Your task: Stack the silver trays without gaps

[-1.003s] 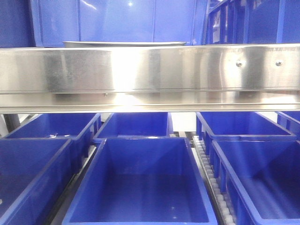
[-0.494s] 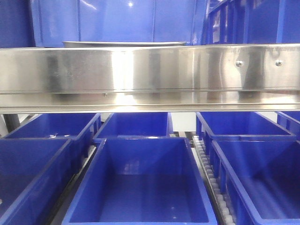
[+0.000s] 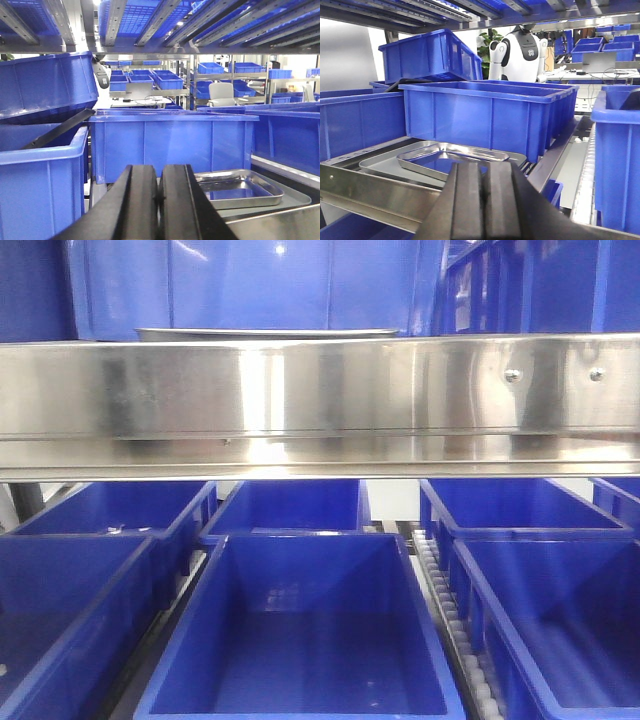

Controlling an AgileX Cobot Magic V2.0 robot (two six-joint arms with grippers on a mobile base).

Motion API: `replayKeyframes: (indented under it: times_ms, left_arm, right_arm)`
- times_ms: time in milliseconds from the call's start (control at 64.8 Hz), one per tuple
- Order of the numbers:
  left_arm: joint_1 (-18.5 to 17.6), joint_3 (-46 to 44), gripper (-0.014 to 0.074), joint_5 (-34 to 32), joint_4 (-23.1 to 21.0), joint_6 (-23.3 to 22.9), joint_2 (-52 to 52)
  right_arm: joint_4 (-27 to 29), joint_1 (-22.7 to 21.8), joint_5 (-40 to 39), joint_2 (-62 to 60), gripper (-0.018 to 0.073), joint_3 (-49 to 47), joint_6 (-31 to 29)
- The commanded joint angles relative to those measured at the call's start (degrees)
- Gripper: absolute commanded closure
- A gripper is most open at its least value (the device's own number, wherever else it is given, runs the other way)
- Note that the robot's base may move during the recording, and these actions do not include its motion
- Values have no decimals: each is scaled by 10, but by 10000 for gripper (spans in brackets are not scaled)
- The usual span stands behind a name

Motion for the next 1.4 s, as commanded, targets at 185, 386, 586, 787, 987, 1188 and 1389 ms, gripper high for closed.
replayKeyframes:
  times_ms: [185,386,586,787,987,1188,1389]
  left_arm:
    - [234,75,608,-71,-315,251,-4]
    - [282,221,608,-226,-379,285,-5]
    - [282,328,608,-316,-371,285,-25]
    - [282,337,608,-284,-308,253,-42]
    - [282,337,608,-252,-309,253,-42]
    - [282,337,608,-252,-309,253,-42]
    - [282,337,608,-241,-308,236,-42]
  right_arm:
    - [-4,0,-7,-4,638,1,-3]
    - [-4,0,-7,-4,638,1,-3]
    - [-4,0,-7,-4,638,1,-3]
    - [-4,0,-7,-4,638,1,-3]
    - [-4,0,-7,-4,638,1,-3]
    - [-4,0,-7,-4,638,1,-3]
    - [-4,0,-7,-4,638,1,-3]
